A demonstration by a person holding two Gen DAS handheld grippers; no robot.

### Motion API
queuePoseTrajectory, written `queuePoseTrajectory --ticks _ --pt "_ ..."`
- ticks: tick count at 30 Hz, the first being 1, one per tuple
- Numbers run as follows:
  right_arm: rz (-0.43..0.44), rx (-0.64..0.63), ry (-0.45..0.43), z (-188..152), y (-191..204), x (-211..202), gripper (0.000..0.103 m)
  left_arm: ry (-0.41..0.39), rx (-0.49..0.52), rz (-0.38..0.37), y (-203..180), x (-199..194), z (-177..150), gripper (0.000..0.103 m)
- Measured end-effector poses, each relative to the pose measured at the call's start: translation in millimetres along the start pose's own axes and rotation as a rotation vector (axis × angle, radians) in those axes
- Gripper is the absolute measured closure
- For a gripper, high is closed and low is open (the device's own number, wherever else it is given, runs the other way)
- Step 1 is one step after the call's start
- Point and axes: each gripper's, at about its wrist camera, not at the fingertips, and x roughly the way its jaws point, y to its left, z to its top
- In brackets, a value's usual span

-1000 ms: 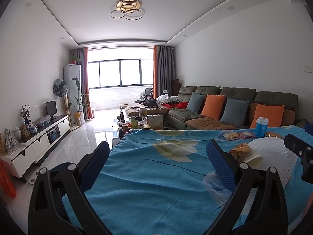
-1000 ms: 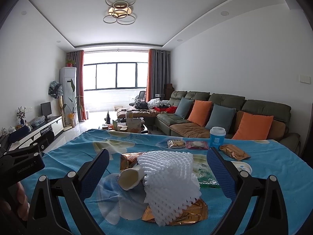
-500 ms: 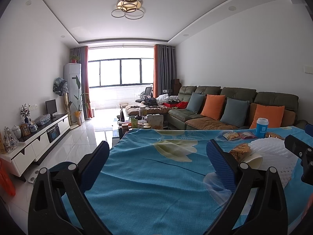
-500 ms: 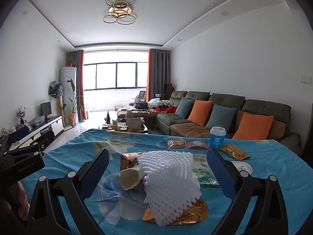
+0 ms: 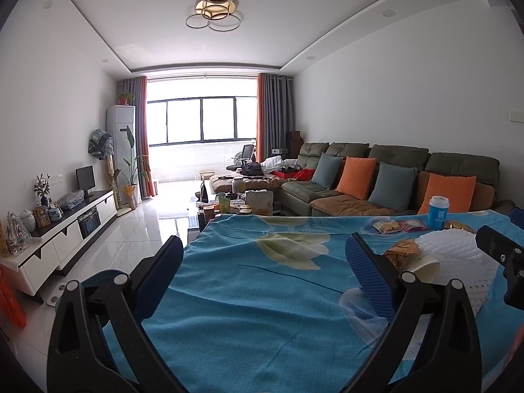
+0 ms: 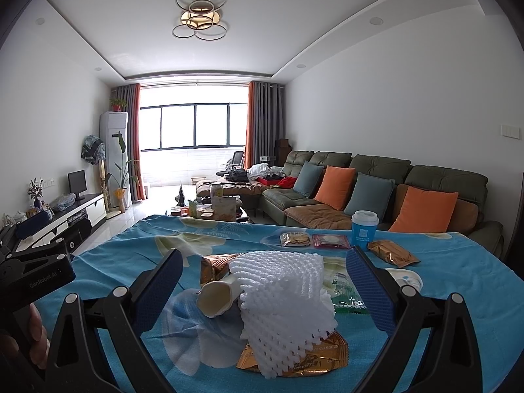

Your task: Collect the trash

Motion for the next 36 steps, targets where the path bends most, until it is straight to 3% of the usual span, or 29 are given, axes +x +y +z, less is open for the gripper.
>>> queuePoseTrajectory --ticks 17,31,35,36 --pt "0.015 0.025 0.025 -0.4 -9.2 3.4 0.007 0.014 0.007 -0.006 -3.6 4.8 -3.1 0.006" --pt "0.067 0.123 0.147 -8.4 -36.9 23.5 0.007 0.096 0.025 -0.076 -16.6 25.1 -9.6 0.006" --pt "0.112 0.152 0.171 -12.6 -45.1 27.9 0.023 0.137 0.046 -0.138 -28.3 36.6 -13.7 0.006" --pt "0.123 0.151 0.175 -13.5 -46.2 29.1 0.035 0.15 0.056 -0.164 -32.4 39.4 -14.8 0.006"
